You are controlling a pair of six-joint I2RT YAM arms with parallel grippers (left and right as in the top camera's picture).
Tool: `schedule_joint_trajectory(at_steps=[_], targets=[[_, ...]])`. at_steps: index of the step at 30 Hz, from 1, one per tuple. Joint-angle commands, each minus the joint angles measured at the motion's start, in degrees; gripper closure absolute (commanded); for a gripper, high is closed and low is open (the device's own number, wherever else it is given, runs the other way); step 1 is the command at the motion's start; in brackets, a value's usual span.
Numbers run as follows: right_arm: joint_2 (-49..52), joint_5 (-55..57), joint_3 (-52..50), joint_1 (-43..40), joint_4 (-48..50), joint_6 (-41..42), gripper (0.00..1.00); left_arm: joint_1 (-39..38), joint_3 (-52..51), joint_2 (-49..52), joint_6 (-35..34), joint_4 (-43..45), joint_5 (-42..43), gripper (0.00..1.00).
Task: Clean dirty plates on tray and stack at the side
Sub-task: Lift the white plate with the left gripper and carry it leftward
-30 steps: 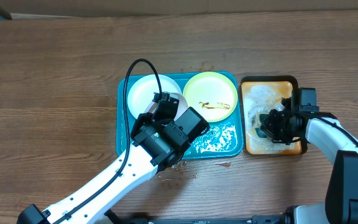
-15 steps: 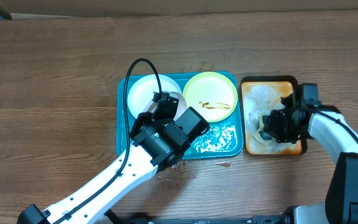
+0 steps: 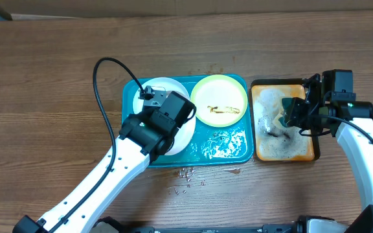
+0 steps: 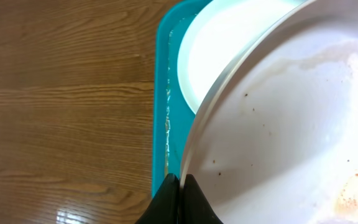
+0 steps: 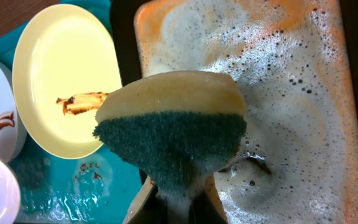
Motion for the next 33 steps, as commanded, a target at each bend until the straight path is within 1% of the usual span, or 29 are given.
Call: schedule_joint_trajectory(at_steps=[1,3,7,8,14,18,26,33], targets=[[-0.83,0.72,1.03,0.0,0.04,-1.18,0.96,-0.55,3.8,-1.25,3.32,0.46,-6.49,0.96],[-0.83,0.76,1.01,0.0,0.04,-1.2,0.96,-1.86,4.96,-1.25,6.99,2.36,-10.32,0.96],[-0.83,1.46,1.01,0.0,0.09,-1.16,0.96,-4.9,5.68,-1.22,14.05,5.86,-10.6,0.96],[-0.83,2.05,1.03,0.0,0.04,-1.18,0.96,-6.88,5.66,-1.2,16.0,6.23,-12.04,0.96],[-0.83,2.05,1.03,0.0,0.09,-1.16,0.96,-15.02,5.62,-0.7,16.26,6.8,-28.98,0.96],[-0.83,2.05,1.03,0.0,0.09,-1.16,0.96,-18.93,5.62,0.79,17.33,7.45,-36.57,0.96],[-0.83,2.05,1.01,0.0,0.04,-1.16,0.96,-22.29,5.62,5.33,17.31,7.39,-46.34,0.96],[-0.83,2.05,1.01,0.0,0.04,-1.18,0.96,-22.34,5.62,6.84,17.27,7.63,-47.47,0.96]])
